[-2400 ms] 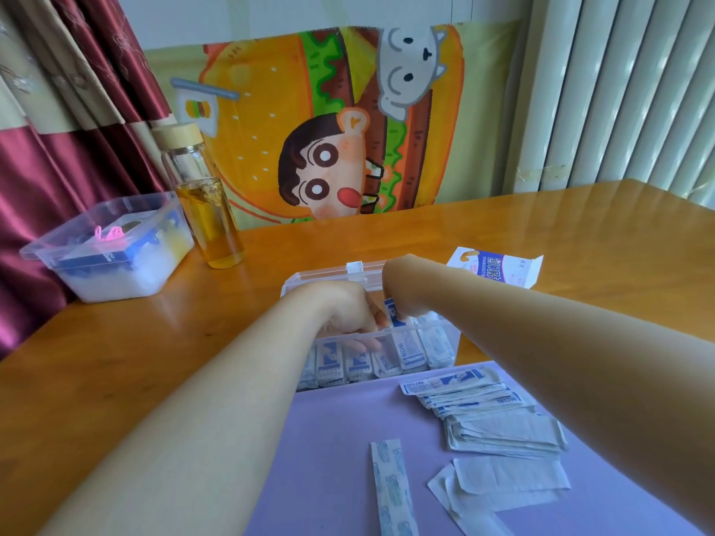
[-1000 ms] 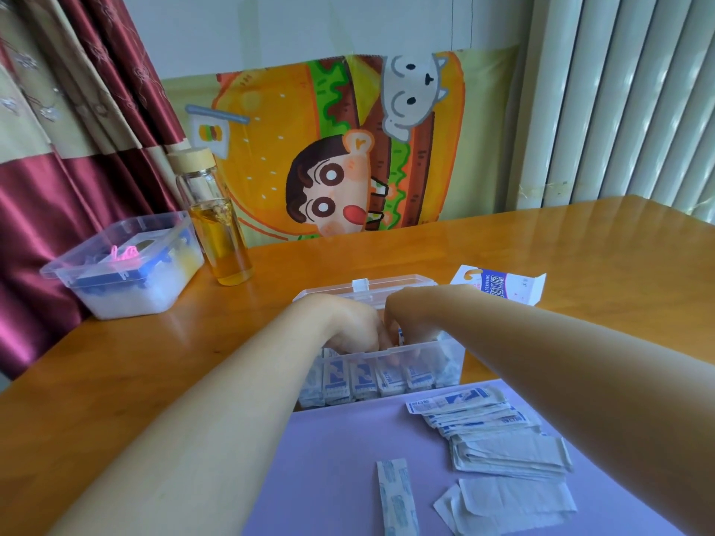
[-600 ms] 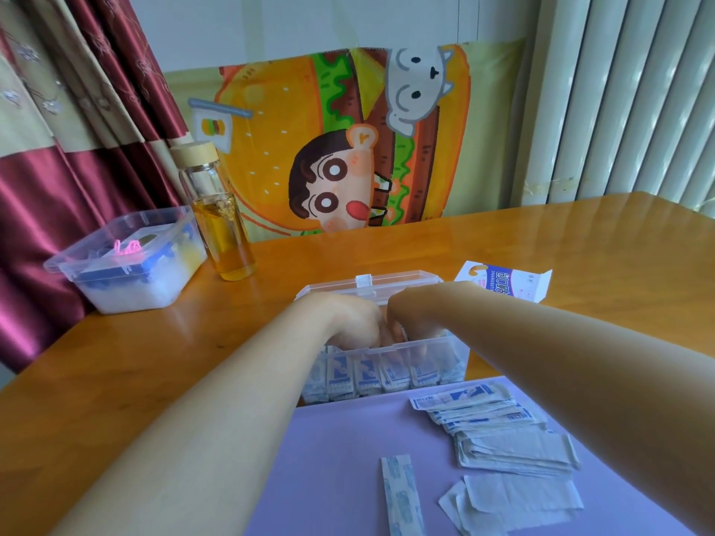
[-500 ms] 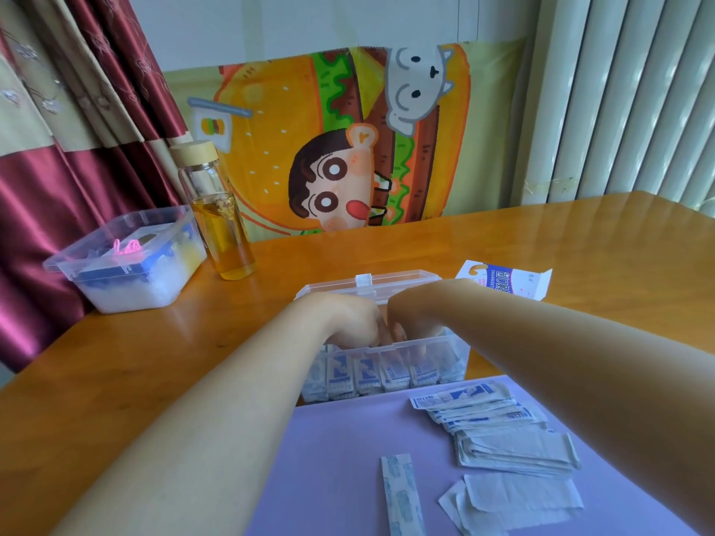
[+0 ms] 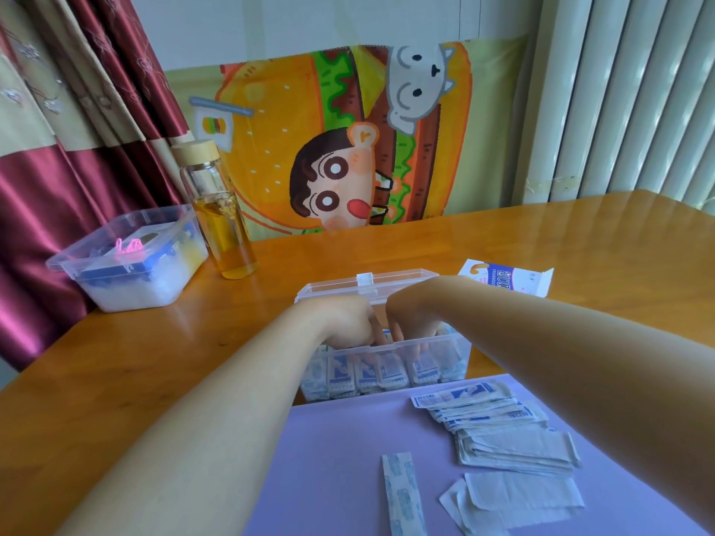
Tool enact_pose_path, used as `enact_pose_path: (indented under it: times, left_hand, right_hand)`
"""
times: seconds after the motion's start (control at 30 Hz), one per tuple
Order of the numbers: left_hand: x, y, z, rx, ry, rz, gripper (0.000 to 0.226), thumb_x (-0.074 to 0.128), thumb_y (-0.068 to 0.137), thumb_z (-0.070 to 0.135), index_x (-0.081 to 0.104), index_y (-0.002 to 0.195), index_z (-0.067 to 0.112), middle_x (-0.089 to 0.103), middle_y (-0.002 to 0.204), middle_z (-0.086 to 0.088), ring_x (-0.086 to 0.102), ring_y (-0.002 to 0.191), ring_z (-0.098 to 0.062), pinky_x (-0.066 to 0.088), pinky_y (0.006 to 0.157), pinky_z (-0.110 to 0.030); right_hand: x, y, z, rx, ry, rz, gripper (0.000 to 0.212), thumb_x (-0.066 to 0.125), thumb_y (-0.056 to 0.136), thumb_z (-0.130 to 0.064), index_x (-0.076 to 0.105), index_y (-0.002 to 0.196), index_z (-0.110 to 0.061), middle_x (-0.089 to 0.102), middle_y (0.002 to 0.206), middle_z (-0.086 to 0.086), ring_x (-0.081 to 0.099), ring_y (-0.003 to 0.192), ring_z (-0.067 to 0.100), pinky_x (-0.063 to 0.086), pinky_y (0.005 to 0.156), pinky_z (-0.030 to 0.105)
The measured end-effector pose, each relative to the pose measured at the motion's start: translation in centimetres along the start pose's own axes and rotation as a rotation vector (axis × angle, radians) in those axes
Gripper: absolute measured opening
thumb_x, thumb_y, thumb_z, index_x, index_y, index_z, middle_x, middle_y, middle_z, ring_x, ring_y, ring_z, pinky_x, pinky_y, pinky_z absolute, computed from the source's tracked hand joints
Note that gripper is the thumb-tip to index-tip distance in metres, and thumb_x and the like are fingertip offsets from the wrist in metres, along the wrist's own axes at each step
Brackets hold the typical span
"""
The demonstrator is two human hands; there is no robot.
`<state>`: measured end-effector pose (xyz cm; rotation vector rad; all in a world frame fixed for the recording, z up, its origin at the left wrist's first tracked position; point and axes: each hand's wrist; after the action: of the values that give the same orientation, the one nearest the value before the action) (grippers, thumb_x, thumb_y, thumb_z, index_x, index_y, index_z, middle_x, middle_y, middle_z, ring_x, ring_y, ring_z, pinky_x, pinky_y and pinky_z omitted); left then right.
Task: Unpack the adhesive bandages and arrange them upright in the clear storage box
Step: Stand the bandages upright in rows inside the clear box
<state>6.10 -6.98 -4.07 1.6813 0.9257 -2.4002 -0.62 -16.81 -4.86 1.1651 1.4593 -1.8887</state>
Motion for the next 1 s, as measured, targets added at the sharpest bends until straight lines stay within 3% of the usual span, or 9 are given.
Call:
enact_pose_path:
  times: [0.13, 0.23, 0.3, 0.37, 0.47, 0.57, 0.73, 0.9, 1.0]
  left_hand:
    - [0.1, 0.3, 0.0, -0.002, -0.060, 0.003, 0.027, 0.051, 0.090, 0.010, 0.073, 0.103, 0.020, 0.068, 0.104, 0.006, 0.059, 0.085, -0.008, 0.051, 0.085, -0.028]
    - [0.0, 0.4, 0.1, -0.007, -0.062, -0.002, 0.027, 0.054, 0.088, 0.009, 0.072, 0.105, 0.020, 0.069, 0.106, 0.003, 0.061, 0.095, -0.014, 0.052, 0.088, -0.031]
    - [-0.1, 0.4, 0.1, -0.012, -0.112, 0.001, 0.027, 0.053, 0.088, 0.008, 0.072, 0.104, 0.019, 0.069, 0.098, 0.004, 0.063, 0.088, -0.011, 0.055, 0.081, -0.026]
    - [-0.3, 0.2, 0.3, -0.014, -0.166, -0.010, 0.031, 0.047, 0.091, 0.005, 0.070, 0.104, 0.019, 0.069, 0.093, 0.006, 0.063, 0.077, -0.006, 0.053, 0.068, -0.017]
    - [-0.4, -0.1, 0.7, -0.017, -0.198, -0.015, 0.036, 0.041, 0.091, 0.004, 0.069, 0.097, 0.026, 0.071, 0.094, 0.004, 0.068, 0.081, -0.008, 0.052, 0.072, -0.019]
    - [-0.3, -0.2, 1.1, -0.019, -0.206, -0.027, 0.037, 0.037, 0.094, 0.006, 0.069, 0.103, 0.023, 0.066, 0.081, 0.011, 0.069, 0.088, -0.012, 0.054, 0.067, -0.018]
    - [0.0, 0.0, 1.3, 0.009, -0.100, -0.039, 0.032, 0.045, 0.092, 0.007, 0.069, 0.107, 0.022, 0.064, 0.122, 0.007, 0.065, 0.103, -0.018, 0.053, 0.090, -0.040]
    - [0.2, 0.4, 1.2, 0.010, -0.065, -0.033, 0.033, 0.047, 0.091, 0.007, 0.070, 0.110, 0.022, 0.067, 0.117, 0.007, 0.064, 0.101, -0.012, 0.053, 0.092, -0.034]
    - [0.2, 0.6, 1.1, 0.005, -0.077, -0.019, 0.035, 0.043, 0.091, 0.007, 0.071, 0.102, 0.025, 0.068, 0.112, 0.006, 0.064, 0.099, -0.012, 0.051, 0.088, -0.032]
  right_hand:
    - [0.0, -0.3, 0.4, -0.020, 0.059, 0.009, 0.028, 0.065, 0.083, -0.018, 0.069, 0.110, -0.014, 0.069, 0.093, 0.001, 0.062, 0.078, 0.013, 0.049, 0.069, 0.023]
    - [-0.3, -1.0, 0.6, -0.038, 0.149, 0.058, 0.024, 0.058, 0.087, -0.010, 0.067, 0.109, -0.014, 0.061, 0.076, -0.004, 0.059, 0.063, 0.008, 0.050, 0.062, 0.017]
    - [-0.7, -1.4, 1.0, -0.043, 0.146, 0.094, 0.024, 0.057, 0.086, -0.005, 0.067, 0.106, -0.012, 0.060, 0.073, -0.003, 0.059, 0.062, 0.008, 0.049, 0.062, 0.017]
    - [-1.1, -2.0, 1.3, -0.032, 0.071, 0.111, 0.024, 0.060, 0.083, -0.004, 0.068, 0.105, -0.008, 0.066, 0.083, 0.002, 0.061, 0.072, 0.012, 0.049, 0.068, 0.020]
    - [-1.1, -2.5, 1.1, 0.020, -0.163, 0.134, 0.019, 0.065, 0.083, -0.008, 0.066, 0.101, -0.012, 0.062, 0.111, 0.001, 0.057, 0.100, 0.018, 0.045, 0.082, 0.025]
    - [-0.5, -2.4, 0.8, 0.043, -0.277, 0.201, 0.010, 0.064, 0.084, -0.011, 0.058, 0.083, -0.019, 0.058, 0.111, -0.001, 0.054, 0.107, 0.023, 0.043, 0.093, 0.034]
    - [-0.4, -3.3, 0.8, 0.040, -0.426, 0.188, 0.039, 0.059, 0.090, -0.021, 0.051, 0.128, -0.020, 0.056, 0.120, -0.003, 0.047, 0.117, 0.021, 0.028, 0.102, 0.038]
    - [-0.4, -3.4, 1.0, 0.082, -0.427, 0.110, 0.039, 0.056, 0.093, -0.027, 0.049, 0.130, -0.021, 0.053, 0.128, -0.002, 0.041, 0.126, 0.023, 0.017, 0.109, 0.047]
    - [-0.3, -3.5, 0.8, 0.097, -0.411, 0.112, 0.028, 0.055, 0.093, -0.026, 0.054, 0.121, -0.021, 0.054, 0.113, -0.003, 0.042, 0.124, 0.022, 0.015, 0.109, 0.048]
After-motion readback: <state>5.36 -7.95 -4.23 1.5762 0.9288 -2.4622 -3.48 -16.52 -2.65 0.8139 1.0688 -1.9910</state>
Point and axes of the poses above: each hand's wrist, its own y-axis towards the middle knuckle, its own x-axis out of the palm, z = x × y
